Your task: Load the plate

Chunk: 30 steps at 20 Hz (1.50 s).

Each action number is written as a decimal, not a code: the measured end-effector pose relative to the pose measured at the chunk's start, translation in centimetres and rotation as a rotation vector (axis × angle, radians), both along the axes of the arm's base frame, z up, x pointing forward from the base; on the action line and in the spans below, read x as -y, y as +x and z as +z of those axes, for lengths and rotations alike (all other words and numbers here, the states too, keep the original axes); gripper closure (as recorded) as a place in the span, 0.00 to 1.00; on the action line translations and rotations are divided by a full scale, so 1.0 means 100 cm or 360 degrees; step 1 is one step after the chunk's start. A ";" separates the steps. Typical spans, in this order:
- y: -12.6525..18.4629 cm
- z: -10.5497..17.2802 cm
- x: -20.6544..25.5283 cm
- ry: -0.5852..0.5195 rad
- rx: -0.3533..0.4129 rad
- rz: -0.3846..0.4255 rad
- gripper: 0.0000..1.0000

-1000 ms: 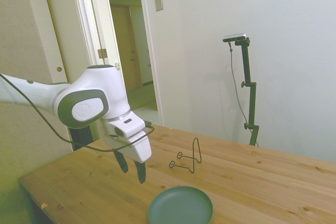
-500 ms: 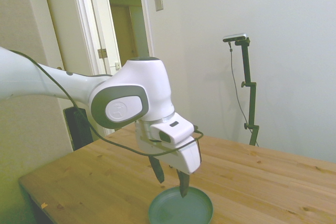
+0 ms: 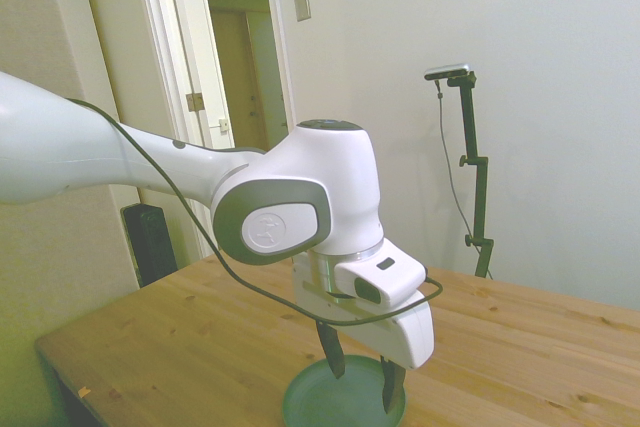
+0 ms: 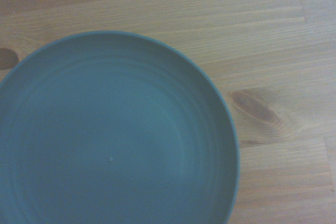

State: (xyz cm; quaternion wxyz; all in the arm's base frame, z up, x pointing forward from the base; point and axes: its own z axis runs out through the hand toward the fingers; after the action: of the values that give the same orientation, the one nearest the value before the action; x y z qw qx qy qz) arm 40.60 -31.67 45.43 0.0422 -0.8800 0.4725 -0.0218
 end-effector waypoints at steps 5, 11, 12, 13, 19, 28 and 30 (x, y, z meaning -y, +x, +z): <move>-0.021 0.000 0.063 0.0079 -0.0015 -0.0080 0.00; 0.008 -0.020 0.104 0.0208 0.0053 -0.0122 0.00; 0.009 -0.027 0.107 0.0233 0.0066 -0.0111 0.00; 0.008 -0.033 0.110 0.0257 0.0084 -0.0098 0.00; -0.009 -0.068 0.131 0.0381 0.0152 -0.0008 0.00; 0.009 -0.104 0.108 0.0565 0.0161 0.0064 0.00; 0.011 -0.104 0.100 0.0578 0.0160 0.0080 0.00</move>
State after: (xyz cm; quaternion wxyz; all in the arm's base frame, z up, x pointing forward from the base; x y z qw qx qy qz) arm 41.67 -41.70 35.00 0.2243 -0.8674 0.4438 0.0210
